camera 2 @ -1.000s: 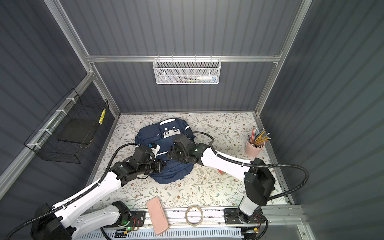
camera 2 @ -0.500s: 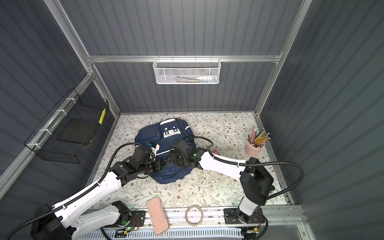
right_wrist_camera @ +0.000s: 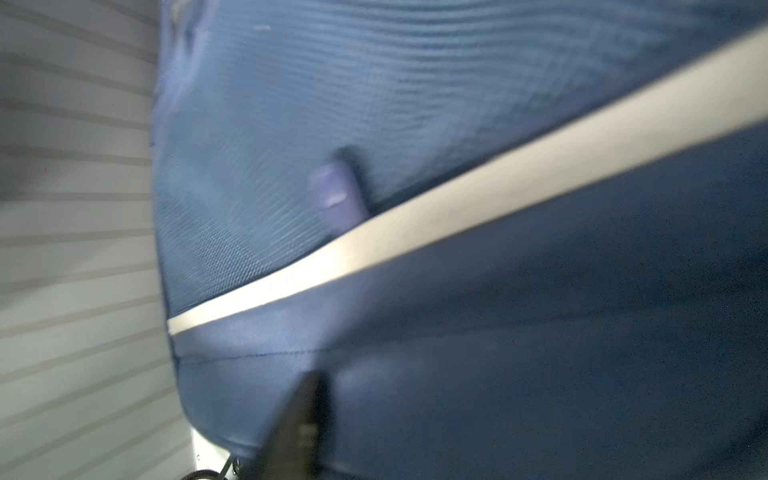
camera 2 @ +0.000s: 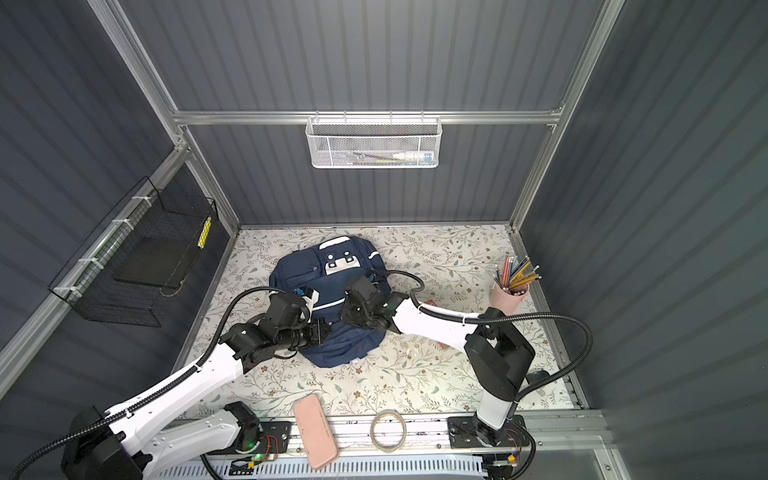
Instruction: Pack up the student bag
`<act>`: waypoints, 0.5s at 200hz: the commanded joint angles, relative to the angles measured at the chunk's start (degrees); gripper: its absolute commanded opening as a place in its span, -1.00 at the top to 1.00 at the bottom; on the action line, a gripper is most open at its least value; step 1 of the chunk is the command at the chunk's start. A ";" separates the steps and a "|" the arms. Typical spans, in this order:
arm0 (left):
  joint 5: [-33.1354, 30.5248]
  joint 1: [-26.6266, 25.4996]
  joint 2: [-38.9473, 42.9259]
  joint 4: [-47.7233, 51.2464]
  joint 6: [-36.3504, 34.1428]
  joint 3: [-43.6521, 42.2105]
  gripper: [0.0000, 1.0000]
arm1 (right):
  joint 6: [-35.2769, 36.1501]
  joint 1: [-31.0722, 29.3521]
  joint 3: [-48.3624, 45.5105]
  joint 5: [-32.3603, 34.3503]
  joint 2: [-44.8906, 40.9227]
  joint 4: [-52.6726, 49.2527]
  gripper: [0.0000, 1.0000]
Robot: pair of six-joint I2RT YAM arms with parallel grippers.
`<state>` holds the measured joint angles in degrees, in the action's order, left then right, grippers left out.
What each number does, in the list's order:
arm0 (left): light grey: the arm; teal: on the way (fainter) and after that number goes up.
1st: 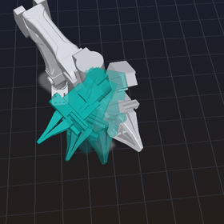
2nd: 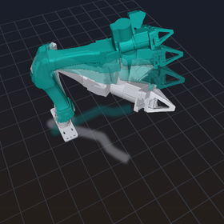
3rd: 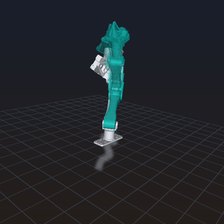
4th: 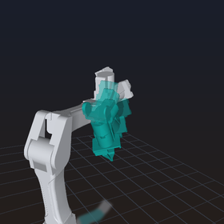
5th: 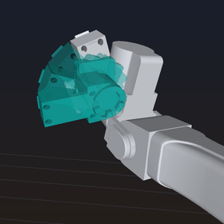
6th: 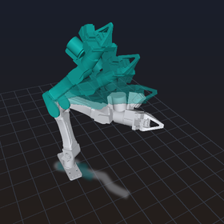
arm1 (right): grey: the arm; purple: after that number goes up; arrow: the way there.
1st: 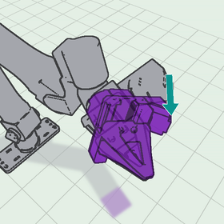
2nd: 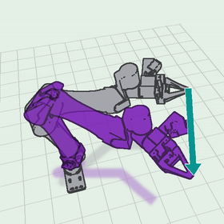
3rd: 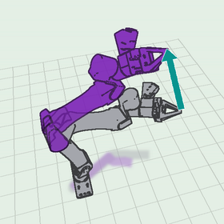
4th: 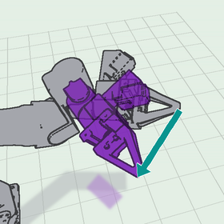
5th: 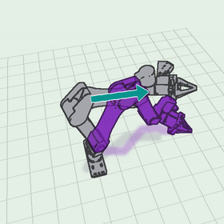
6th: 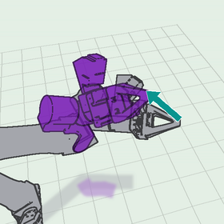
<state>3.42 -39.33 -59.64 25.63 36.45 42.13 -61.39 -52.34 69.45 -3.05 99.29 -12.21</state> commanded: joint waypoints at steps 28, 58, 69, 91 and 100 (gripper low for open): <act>-8.38 -0.75 5.86 5.28 -1.51 2.56 1.00 | 6.70 2.74 -0.50 -1.50 -1.21 -1.30 1.00; -14.09 -0.04 6.42 11.21 -1.13 3.62 1.00 | 12.89 5.59 2.33 -3.07 -2.44 -8.61 1.00; -14.17 1.33 6.52 12.18 -1.08 3.53 1.00 | 14.86 6.69 2.59 -3.23 -3.09 -9.71 1.00; -13.86 4.41 7.81 12.84 -1.06 3.12 1.00 | 16.32 9.97 0.65 -5.22 -4.48 -11.90 1.00; -14.80 5.71 8.07 13.82 -1.70 3.41 1.00 | 17.75 11.17 -0.18 -6.40 -4.86 -11.20 1.00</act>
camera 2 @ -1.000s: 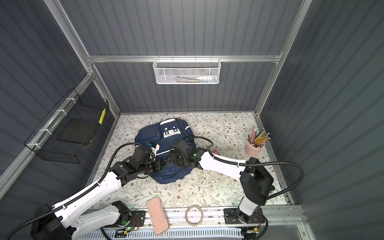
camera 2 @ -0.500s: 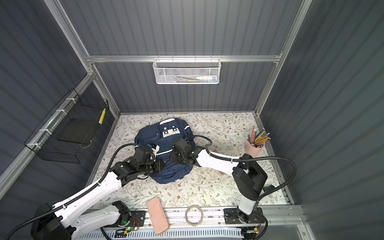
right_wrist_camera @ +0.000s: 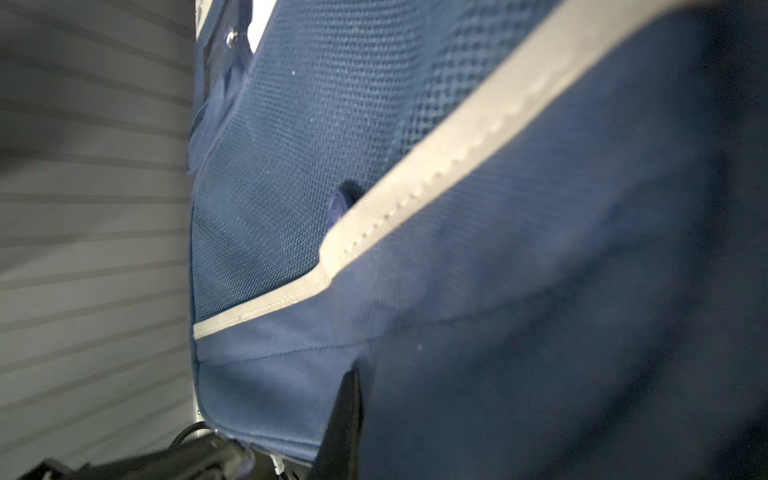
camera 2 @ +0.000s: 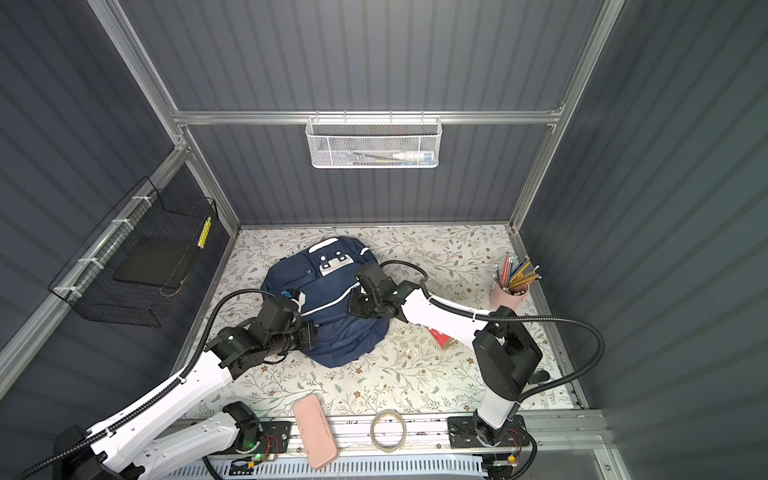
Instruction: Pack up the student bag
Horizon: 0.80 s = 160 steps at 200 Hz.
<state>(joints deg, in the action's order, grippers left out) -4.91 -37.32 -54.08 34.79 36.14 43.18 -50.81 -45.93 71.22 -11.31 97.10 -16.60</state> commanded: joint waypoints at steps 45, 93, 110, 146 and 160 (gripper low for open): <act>-5.60 12.36 0.82 6.13 -8.56 5.19 1.00 | 23.19 6.58 5.31 -2.18 1.06 -16.38 1.00; 0.34 17.69 -2.90 0.86 -10.26 4.53 1.00 | 35.82 8.45 7.00 -4.64 1.86 -19.80 1.00; 0.62 18.79 -4.35 0.29 -10.93 4.63 1.00 | 39.86 9.09 8.63 -4.78 3.09 -21.66 1.00; 3.40 21.15 -5.25 -1.53 -10.99 4.14 1.00 | 46.04 9.54 10.93 -4.91 4.74 -23.76 1.00; 4.31 21.15 -4.07 -2.22 -11.09 3.95 1.00 | 45.89 9.60 11.29 -4.99 4.54 -23.71 1.00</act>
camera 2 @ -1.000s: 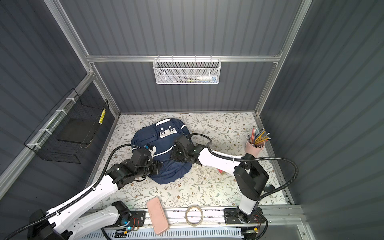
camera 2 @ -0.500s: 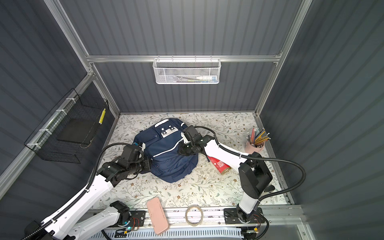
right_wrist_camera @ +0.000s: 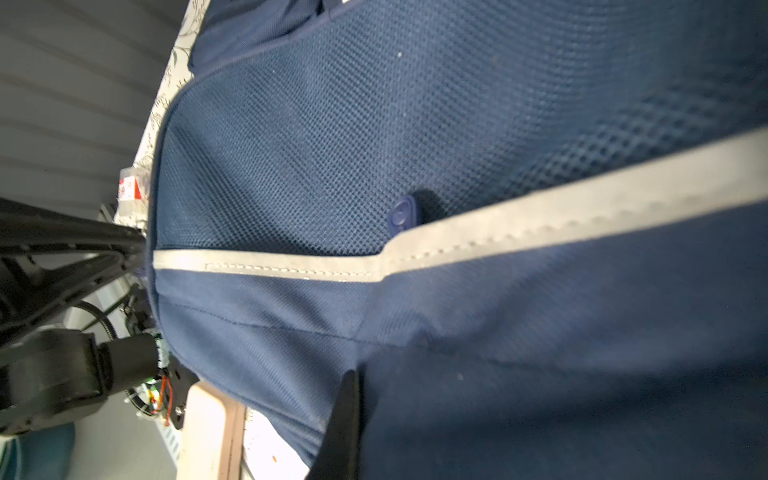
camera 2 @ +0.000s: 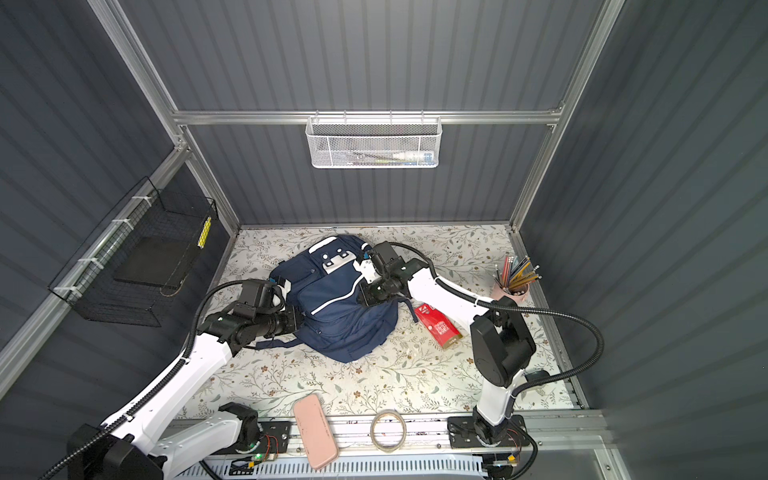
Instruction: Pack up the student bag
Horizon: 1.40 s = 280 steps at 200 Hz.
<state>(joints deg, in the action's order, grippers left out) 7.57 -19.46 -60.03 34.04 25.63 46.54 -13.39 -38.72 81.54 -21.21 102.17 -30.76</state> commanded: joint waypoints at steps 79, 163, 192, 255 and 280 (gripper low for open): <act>-1.51 3.29 3.97 -1.76 0.45 0.86 0.31 | 2.33 1.71 0.35 -3.15 -3.15 -3.57 -0.10; -5.97 -11.98 -8.10 1.34 -9.32 11.65 -1.00 | -17.31 2.50 -12.63 16.34 -22.14 0.15 -0.88; -13.85 -21.33 -12.98 -1.93 -12.27 14.47 -1.00 | -18.61 2.66 -14.47 25.56 -26.55 -4.02 -0.94; -28.91 -29.35 -26.27 1.25 -17.83 22.26 -1.00 | -21.32 7.06 -25.90 24.02 -34.16 -2.61 -0.93; -29.67 -30.21 -29.69 0.67 -18.65 23.19 -0.99 | -22.62 8.25 -31.04 23.95 -37.17 -1.01 -0.93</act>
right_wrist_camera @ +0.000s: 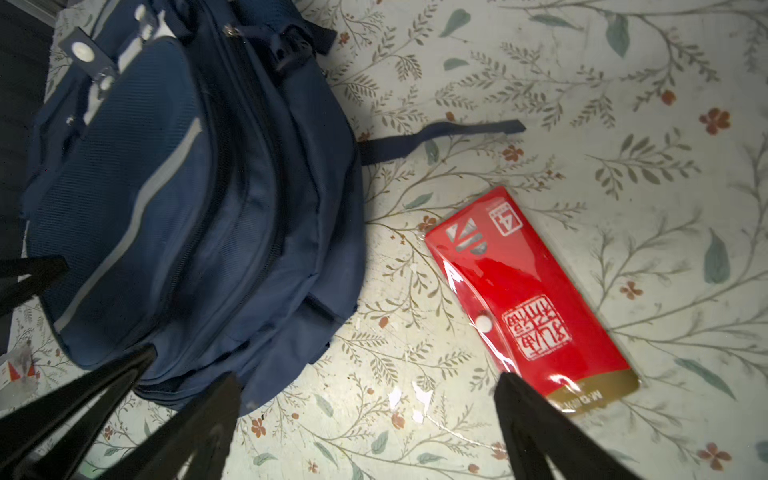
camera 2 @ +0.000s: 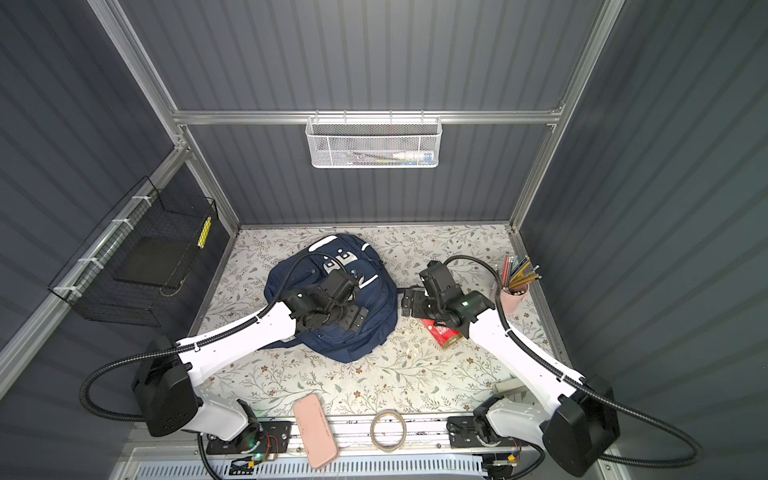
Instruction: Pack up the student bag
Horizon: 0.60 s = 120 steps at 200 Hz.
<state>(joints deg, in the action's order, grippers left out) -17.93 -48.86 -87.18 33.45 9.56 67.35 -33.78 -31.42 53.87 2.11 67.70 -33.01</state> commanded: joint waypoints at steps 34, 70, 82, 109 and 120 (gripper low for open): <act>-6.94 -1.40 -5.98 3.48 -1.12 5.12 -0.68 | -3.42 2.46 -8.00 0.38 -5.98 2.10 -0.92; -6.19 -1.37 -2.40 2.72 -0.31 5.77 0.39 | -3.90 2.82 -10.72 0.61 -7.63 2.82 -0.92; -6.08 -1.31 -1.31 2.86 -0.21 6.10 0.35 | -3.97 2.85 -11.27 0.66 -7.72 3.07 -0.92; -8.27 -1.24 -1.67 4.68 -0.32 7.01 0.72 | -4.11 2.90 -12.12 0.58 -7.43 3.40 -0.92; -8.79 -1.19 -2.18 5.11 -0.33 7.31 0.81 | -4.10 2.89 -12.42 0.61 -7.47 3.55 -0.92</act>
<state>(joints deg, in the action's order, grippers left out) -24.08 -50.54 -89.73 36.40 8.71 72.86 -37.19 -28.80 42.52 1.96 60.58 -30.09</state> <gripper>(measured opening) 0.134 0.960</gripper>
